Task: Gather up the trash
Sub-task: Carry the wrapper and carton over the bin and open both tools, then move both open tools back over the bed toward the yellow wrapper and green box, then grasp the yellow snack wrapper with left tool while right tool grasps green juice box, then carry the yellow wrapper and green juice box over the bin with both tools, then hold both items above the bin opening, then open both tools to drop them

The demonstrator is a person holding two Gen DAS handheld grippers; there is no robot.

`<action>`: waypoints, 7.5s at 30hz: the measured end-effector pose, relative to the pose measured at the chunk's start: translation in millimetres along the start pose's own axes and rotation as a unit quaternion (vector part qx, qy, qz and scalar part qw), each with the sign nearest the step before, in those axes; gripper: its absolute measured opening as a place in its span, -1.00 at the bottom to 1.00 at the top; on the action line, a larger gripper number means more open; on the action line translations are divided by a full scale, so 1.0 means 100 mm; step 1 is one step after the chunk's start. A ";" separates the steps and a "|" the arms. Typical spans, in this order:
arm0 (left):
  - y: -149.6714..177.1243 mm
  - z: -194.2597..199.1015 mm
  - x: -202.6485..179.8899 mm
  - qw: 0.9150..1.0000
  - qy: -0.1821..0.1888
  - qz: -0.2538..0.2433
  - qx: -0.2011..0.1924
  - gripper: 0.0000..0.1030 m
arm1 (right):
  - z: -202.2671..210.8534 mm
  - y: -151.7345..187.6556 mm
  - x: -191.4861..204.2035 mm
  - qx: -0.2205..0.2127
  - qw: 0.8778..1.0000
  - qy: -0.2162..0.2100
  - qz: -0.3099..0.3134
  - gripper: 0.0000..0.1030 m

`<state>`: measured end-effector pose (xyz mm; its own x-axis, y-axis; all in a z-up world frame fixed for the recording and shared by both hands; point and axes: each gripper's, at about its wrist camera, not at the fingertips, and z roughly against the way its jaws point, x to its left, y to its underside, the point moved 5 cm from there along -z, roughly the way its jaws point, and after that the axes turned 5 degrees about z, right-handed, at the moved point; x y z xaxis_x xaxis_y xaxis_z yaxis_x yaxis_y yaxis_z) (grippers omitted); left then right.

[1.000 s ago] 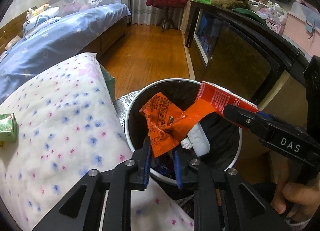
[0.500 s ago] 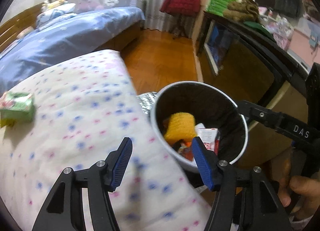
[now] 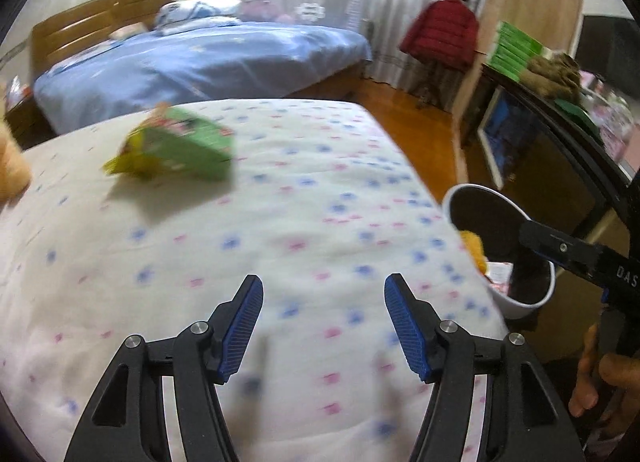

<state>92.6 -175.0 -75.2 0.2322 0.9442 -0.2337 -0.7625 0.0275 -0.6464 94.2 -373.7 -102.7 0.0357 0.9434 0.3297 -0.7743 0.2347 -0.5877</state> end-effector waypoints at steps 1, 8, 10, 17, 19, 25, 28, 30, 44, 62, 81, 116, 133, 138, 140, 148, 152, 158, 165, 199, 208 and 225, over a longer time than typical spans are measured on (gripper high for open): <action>0.01 0.04 0.07 1.000 -0.005 0.005 -0.001 0.22 | -0.04 0.01 0.08 0.004 1.000 -0.005 0.007 0.55; 0.04 0.22 0.52 0.999 -0.035 0.036 -0.009 0.22 | -0.27 0.06 0.53 0.023 0.998 -0.037 0.056 0.62; 0.02 0.23 0.66 0.998 -0.045 0.046 -0.010 0.22 | -0.38 0.09 0.66 0.035 0.996 -0.048 0.071 0.62; -0.03 0.29 0.99 0.995 -0.067 0.070 -0.014 0.22 | -0.69 0.17 1.03 0.066 0.987 -0.079 0.120 0.62; -0.06 0.29 1.08 0.994 -0.072 0.075 -0.016 0.22 | -0.74 0.15 1.11 0.067 0.986 -0.086 0.129 0.62; -0.22 0.16 1.30 0.993 -0.086 0.080 -0.018 0.22 | -0.85 0.08 1.23 0.067 0.983 -0.093 0.141 0.62; -0.35 0.04 1.42 0.992 -0.088 0.085 -0.015 0.21 | -0.90 0.03 1.25 0.066 0.983 -0.094 0.140 0.62; -0.44 -0.05 1.47 0.992 -0.087 0.085 -0.014 0.20 | -0.93 0.01 1.24 0.064 0.984 -0.094 0.136 0.62; -1.06 -0.85 1.69 0.997 -0.064 0.042 -0.013 -0.02 | -1.03 -0.08 1.19 0.059 0.987 -0.098 0.110 0.62; -0.79 -0.75 1.22 0.999 0.031 -0.006 -0.007 -0.80 | -1.13 -0.17 1.26 0.058 0.988 -0.093 0.107 0.62; -0.44 -0.42 1.70 0.994 -0.008 0.103 -0.026 -0.79 | -1.56 -0.46 1.30 0.051 0.997 -0.055 0.032 0.62; -0.39 -0.36 1.69 0.994 0.005 0.103 -0.035 -0.77 | -1.18 -0.26 1.42 0.026 0.997 0.057 0.042 0.60; -0.30 -0.22 1.14 0.998 0.023 0.050 -0.021 -0.77 | -0.63 -0.04 1.10 0.026 0.997 0.028 0.061 0.03; -0.25 -0.15 0.83 0.999 0.037 0.033 -0.012 -0.77 | -0.28 0.01 0.95 0.001 0.999 0.004 0.042 0.03; -0.24 -0.14 0.74 0.999 0.039 0.026 -0.009 -0.77 | -0.17 0.05 0.89 -0.005 0.999 0.001 0.036 0.03; -0.16 -0.10 0.29 0.999 0.046 -0.010 0.004 -0.77 | 0.12 0.18 0.60 -0.022 1.000 -0.009 0.012 0.03; -0.14 -0.12 0.13 0.999 0.047 -0.026 0.006 -0.77 | 0.22 0.21 0.46 -0.028 1.000 -0.006 0.000 0.03; -0.10 -0.13 -0.15 0.997 0.050 -0.051 0.008 -0.77 | 0.35 0.22 0.24 -0.038 0.999 0.002 -0.013 0.03; -0.09 -0.18 -0.43 0.996 0.056 -0.074 0.012 -0.77 | 0.48 0.25 0.01 -0.049 0.998 0.013 -0.028 0.03; -0.18 -0.46 -0.98 0.990 0.068 -0.118 0.022 -0.77 | 0.60 0.25 -0.52 -0.058 0.995 0.037 -0.068 0.03; -0.21 -0.54 -1.08 0.989 0.071 -0.124 0.027 -0.77 | 0.57 0.23 -0.60 -0.052 0.995 0.043 -0.073 0.03; -0.24 -0.69 -1.29 0.987 0.068 -0.139 0.034 -0.77 | 0.52 0.17 -0.75 -0.047 0.994 0.050 -0.081 0.03</action>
<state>122.5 -320.3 -79.7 0.5140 0.8443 -0.1513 -0.6950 0.3065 -0.6505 45.7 -452.5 -99.4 0.2205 0.9090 0.3537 -0.6917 0.4014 -0.6003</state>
